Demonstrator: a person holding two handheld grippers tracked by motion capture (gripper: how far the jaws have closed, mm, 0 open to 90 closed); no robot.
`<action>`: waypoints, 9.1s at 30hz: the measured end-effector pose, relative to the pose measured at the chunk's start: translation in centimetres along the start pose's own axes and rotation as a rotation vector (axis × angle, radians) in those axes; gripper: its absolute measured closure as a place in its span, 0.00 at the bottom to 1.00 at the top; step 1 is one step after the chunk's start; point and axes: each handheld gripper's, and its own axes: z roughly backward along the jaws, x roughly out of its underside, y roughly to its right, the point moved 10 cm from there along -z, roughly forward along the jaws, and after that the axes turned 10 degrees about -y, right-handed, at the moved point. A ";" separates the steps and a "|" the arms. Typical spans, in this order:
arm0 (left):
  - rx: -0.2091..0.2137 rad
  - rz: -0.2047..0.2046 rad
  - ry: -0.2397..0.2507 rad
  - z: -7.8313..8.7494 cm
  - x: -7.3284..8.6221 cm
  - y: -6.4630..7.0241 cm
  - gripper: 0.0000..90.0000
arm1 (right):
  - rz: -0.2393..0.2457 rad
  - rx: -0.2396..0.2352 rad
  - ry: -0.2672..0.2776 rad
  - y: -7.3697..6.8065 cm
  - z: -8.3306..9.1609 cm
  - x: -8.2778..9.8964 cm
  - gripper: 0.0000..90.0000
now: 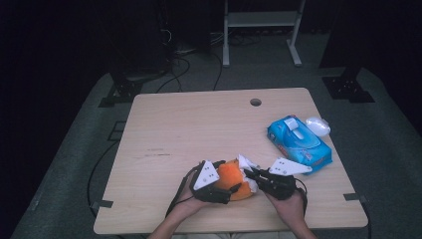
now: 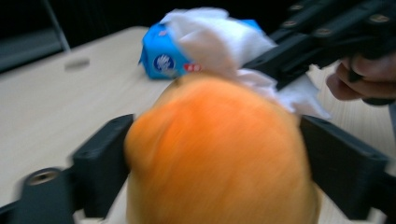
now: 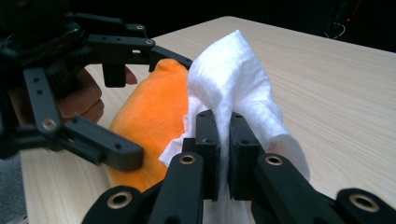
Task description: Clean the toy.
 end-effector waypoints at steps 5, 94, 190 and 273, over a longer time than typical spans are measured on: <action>0.034 0.029 -0.031 0.1 0.5 0.1 0.24 | 0.000 0.005 -0.006 -0.3 -0.1 -0.1 0.93; 0.060 0.069 -0.054 2.3 1.6 -2.7 0.31 | -0.080 -0.084 -0.041 -0.8 -0.8 0.8 0.93; 0.151 -0.118 -0.068 1.3 1.6 1.7 0.32 | -0.147 -0.069 -0.010 1.4 0.2 0.3 0.93; 0.151 -0.030 -0.028 1.3 0.9 1.2 0.39 | -0.114 -0.068 0.027 0.9 0.7 -0.3 0.92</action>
